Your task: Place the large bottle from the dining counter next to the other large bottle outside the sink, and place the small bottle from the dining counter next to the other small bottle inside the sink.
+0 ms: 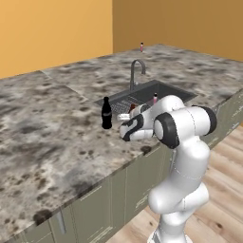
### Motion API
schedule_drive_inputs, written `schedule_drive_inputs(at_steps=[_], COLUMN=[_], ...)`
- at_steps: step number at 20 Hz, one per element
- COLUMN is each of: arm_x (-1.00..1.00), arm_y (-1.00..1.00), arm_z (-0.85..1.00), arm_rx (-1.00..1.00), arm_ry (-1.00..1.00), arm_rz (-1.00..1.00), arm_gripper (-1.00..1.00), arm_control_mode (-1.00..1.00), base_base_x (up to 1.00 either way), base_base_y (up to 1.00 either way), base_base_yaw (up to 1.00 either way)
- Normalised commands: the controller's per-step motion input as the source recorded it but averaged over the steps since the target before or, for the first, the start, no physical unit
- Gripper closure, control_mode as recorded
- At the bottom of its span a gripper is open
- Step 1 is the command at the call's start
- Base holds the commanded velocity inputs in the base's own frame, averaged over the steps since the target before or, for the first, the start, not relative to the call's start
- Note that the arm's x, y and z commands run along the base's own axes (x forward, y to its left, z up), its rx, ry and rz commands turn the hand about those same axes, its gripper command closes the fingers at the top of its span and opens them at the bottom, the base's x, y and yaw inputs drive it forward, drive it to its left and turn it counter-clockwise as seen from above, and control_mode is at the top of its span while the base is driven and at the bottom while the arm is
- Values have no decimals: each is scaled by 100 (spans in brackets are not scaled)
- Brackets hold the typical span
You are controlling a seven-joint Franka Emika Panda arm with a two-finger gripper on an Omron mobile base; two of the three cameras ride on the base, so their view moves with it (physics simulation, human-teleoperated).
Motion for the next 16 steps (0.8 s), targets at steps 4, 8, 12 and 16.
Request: schedule_drive_inputs(at_steps=[4,8,12,16], arm_x=[0,0,0,0], arm_y=[16,13,13,19], arm_z=[-20,-18,-17,-16], arm_rx=[0,0,0,0], arm_ry=[0,0,0,0], arm_rz=[0,0,0,0], arm_gripper=[100,100,100,-100], arm_control_mode=[-100,-100,-100,-100], base_base_x=[0,0,0,0], base_base_y=[0,0,0,0], base_base_yaw=[0,0,0,0])
